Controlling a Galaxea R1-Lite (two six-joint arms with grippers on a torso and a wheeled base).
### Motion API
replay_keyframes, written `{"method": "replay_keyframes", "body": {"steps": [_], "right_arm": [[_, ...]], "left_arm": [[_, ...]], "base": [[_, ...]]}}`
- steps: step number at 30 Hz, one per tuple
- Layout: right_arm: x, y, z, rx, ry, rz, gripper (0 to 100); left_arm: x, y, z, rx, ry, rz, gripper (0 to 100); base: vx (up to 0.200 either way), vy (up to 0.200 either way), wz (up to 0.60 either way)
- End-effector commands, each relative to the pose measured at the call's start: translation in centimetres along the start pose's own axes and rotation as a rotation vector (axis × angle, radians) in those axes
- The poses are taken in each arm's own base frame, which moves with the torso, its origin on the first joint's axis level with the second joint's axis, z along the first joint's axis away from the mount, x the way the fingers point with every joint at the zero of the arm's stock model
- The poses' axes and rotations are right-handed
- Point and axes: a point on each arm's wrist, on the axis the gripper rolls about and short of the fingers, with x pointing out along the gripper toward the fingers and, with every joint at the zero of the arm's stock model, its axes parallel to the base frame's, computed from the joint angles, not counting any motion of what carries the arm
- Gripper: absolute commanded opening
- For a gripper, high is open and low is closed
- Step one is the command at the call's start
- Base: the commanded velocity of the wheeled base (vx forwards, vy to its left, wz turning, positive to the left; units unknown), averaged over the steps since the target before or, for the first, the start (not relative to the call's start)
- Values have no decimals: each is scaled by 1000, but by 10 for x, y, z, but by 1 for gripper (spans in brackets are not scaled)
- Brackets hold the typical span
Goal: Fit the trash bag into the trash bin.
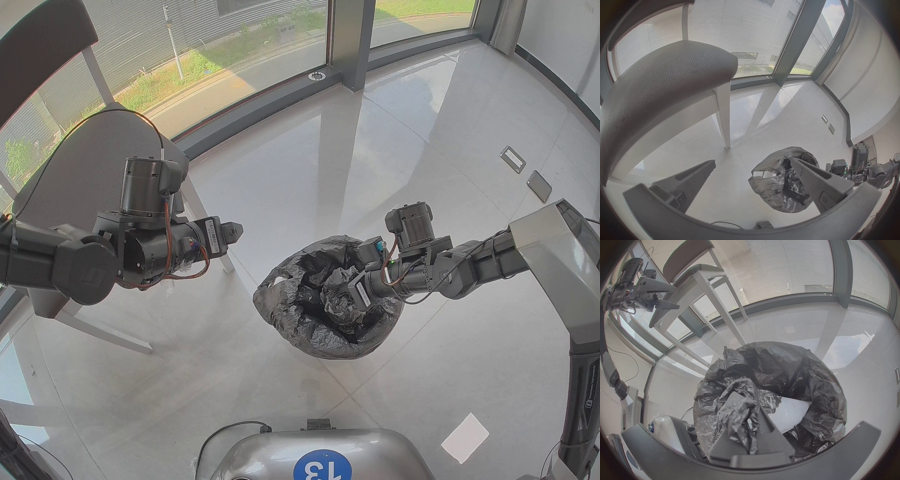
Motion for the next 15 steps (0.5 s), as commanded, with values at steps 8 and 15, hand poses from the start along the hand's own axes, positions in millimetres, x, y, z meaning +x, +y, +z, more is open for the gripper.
{"method": "replay_keyframes", "body": {"steps": [8, 15], "right_arm": [[13, -3, -7, 4, 14, 3, 0], [13, -4, -4, -7, 4, 0, 100]], "left_arm": [[-3, 1, -1, 2, 2, 3, 100], [-3, 1, -1, 8, 1, 1, 100]], "base": [[0, 0, 0], [0, 0, 0]]}}
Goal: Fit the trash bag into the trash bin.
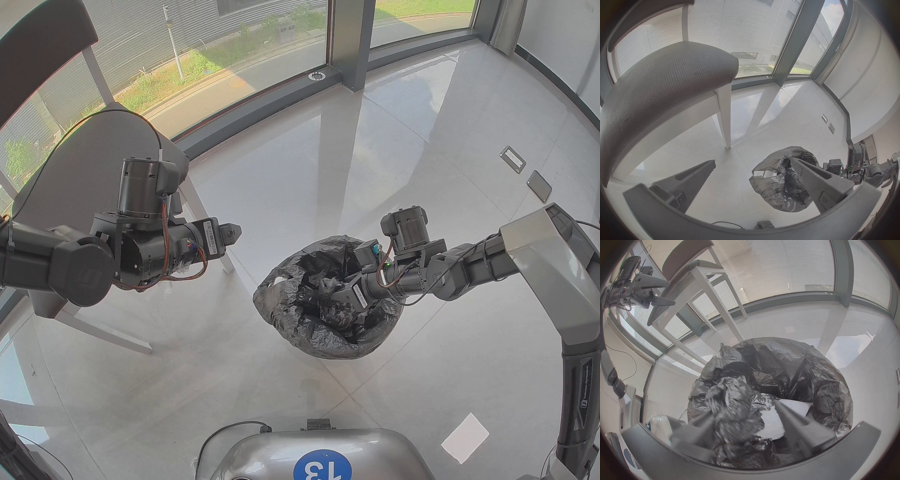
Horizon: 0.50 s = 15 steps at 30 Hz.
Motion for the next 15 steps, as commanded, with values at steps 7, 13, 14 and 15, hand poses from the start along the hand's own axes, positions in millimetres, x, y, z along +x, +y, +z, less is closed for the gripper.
{"method": "replay_keyframes", "body": {"steps": [7, 13, 14, 15], "right_arm": [[-7, -4, 4, -25, -11, -12, 100], [-30, -8, 16, -34, -48, -35, 100], [-47, -7, 25, -49, -74, -45, 100], [-57, -6, 29, -54, -87, -52, 100]], "left_arm": [[1, 0, 0, -1, -6, -3, 100], [0, -1, 0, 0, -10, -5, 100], [0, -1, 1, 0, -11, -7, 100], [0, -2, 0, 5, -10, -10, 100]], "base": [[0, 0, 0], [0, 0, 0], [0, 0, 0], [0, 0, 0]]}}
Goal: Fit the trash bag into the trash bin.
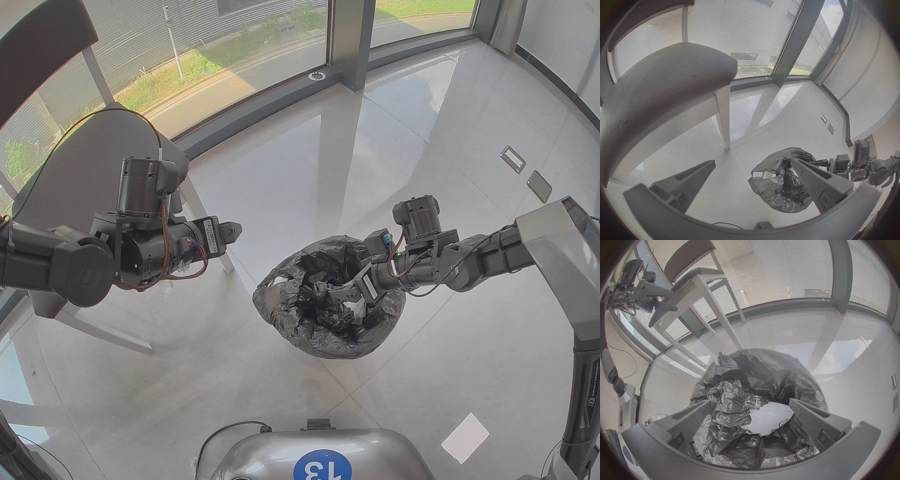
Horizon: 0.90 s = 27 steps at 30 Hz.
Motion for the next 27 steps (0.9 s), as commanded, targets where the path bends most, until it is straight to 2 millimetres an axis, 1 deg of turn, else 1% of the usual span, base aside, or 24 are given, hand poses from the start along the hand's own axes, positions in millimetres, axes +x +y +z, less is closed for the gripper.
{"method": "replay_keyframes", "body": {"steps": [1, 4, 6, 8, 9, 10, 11, 13, 14, 15, 17, 21, 23, 24, 25, 27], "right_arm": [[-46, 0, 24, -25, -72, -33, 100], [-78, 5, 34, -34, -107, -49, 100], [-101, 8, 39, -39, -131, -68, 100], [-120, 11, 41, -40, -147, -82, 100], [-132, 11, 41, -39, -155, -91, 100], [-132, 11, 41, -39, -155, -91, 100], [-152, 14, 39, -37, -166, -112, 100], [-171, 14, 36, -29, -166, -151, 100], [-173, 14, 36, -28, -166, -159, 100], [-188, 13, 31, -15, -158, -215, 100], [-207, 12, 25, 4, -152, -289, 100], [-253, 17, 15, 18, -171, -381, 100], [-284, 25, 10, 28, -166, -415, 100], [-291, 27, 9, 32, -165, -422, 100], [-305, 32, 7, 38, -162, -434, 100], [-324, 40, 3, 44, -167, -469, 100]], "left_arm": [[0, -2, -1, 11, 1, -6, 100], [-5, -7, -3, 39, 4, -28, 100], [-10, -19, -12, 64, 25, -65, 100], [-14, -26, -15, 75, 31, -88, 100], [-15, -30, -16, 79, 27, -101, 100], [-15, -30, -16, 79, 27, -101, 100], [-16, -33, -15, 89, 12, -117, 100], [-17, -33, -13, 116, -10, -121, 100], [-18, -32, -12, 120, -15, -121, 100], [-21, -30, -6, 140, -44, -121, 100], [-26, -27, 2, 149, -83, -120, 100], [-42, -13, 24, 202, -184, -90, 100], [-57, 1, 39, 255, -240, -50, 100], [-61, 6, 42, 264, -252, -38, 100], [-70, 13, 49, 278, -280, -19, 100], [-85, 23, 57, 286, -313, -3, 100]], "base": [[0, 0, 0], [0, 0, 0], [0, 0, 0], [0, 0, 0], [0, 0, 0], [0, 0, 0], [0, 0, 0], [0, 0, 0], [0, 0, 0], [0, 0, 0], [0, 0, 0], [0, 0, 0], [0, 0, 0], [0, 0, 0], [0, 0, 0], [0, 0, 0]]}}
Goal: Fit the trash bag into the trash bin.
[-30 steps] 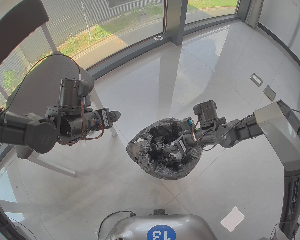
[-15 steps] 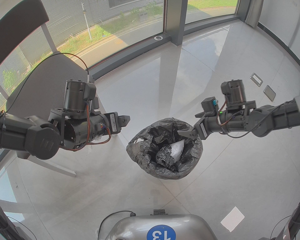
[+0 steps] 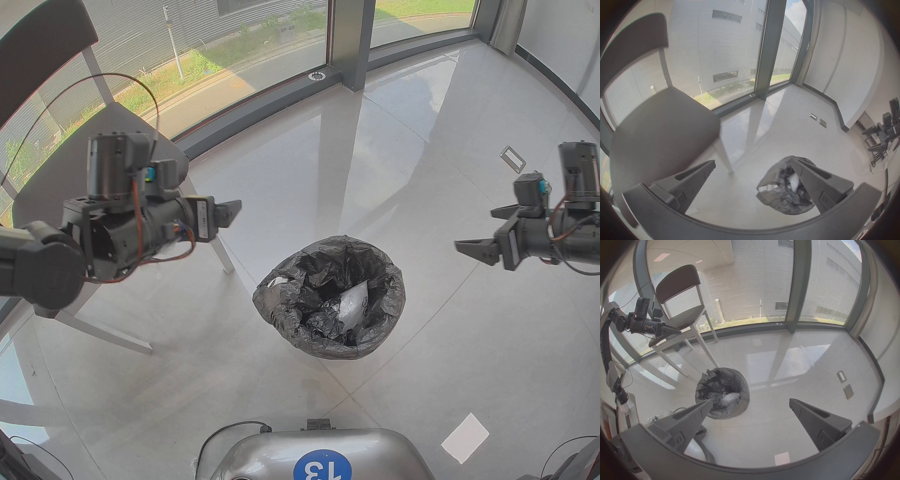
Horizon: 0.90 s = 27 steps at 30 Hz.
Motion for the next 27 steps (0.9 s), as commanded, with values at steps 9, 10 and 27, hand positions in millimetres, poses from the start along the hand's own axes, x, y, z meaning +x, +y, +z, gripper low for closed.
{"method": "replay_keyframes", "body": {"steps": [9, 10, 27], "right_arm": [[-180, 20, -36, 26, -170, -267, 100], [-192, 25, -44, 25, -181, -274, 100], [-310, 99, -169, 139, -362, -389, 100]], "left_arm": [[-156, 60, 41, 39, -121, 139, 100], [-171, 62, 40, 37, -119, 151, 100], [-381, 59, -43, 14, -148, 319, 100]], "base": [[0, 0, 0], [0, 0, 0], [0, 0, 0]]}}
